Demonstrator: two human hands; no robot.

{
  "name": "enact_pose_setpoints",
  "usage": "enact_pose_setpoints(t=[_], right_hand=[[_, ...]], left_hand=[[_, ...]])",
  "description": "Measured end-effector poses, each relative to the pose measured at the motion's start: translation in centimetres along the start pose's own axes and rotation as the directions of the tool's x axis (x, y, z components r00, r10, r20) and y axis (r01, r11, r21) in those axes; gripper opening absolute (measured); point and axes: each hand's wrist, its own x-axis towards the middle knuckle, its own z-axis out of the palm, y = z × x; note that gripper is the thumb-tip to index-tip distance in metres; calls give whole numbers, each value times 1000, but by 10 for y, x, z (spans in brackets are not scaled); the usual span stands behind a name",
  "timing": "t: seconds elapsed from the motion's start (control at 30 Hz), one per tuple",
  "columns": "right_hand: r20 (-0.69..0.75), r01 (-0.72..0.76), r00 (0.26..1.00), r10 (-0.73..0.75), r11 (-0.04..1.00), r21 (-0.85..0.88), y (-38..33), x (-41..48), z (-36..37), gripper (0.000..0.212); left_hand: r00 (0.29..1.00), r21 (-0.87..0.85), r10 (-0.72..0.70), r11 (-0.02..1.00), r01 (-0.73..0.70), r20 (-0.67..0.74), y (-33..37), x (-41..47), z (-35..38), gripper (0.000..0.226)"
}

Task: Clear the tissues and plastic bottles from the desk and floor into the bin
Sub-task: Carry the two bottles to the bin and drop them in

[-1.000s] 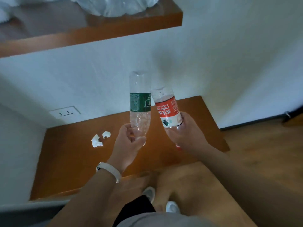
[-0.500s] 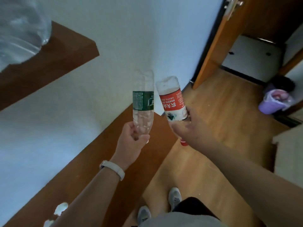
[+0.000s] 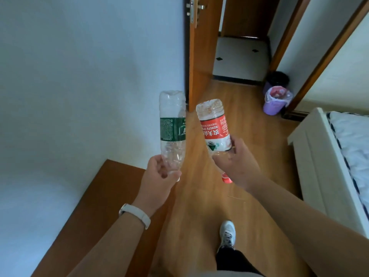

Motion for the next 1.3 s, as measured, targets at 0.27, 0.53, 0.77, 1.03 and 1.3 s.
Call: enact_pose_setpoints(t=[0.27,0.53,0.77,1.03,1.3], right_hand=[[-140,-71,987,77,997,44,37,101,-116,42],[-255,-104,961,111,994,37,81,180,-228,44],[-304,-142,937,170,983,112,105,226,-272,50],[-389,-234,892,232,971,43,118,299,-290,44],[-484,-352,800,354,931,98,96,433,-293,39]], left_hand=[[998,67,24,997,-29,65,47,110,126,44],[974,56,68,995,-82,217,91,202,249,47],[951,134,73,984,-118,301,113,264,303,49],[923,136,49,985,-108,383,118,361,335,48],[876,29,23,999,-42,482,137,520,366,45]])
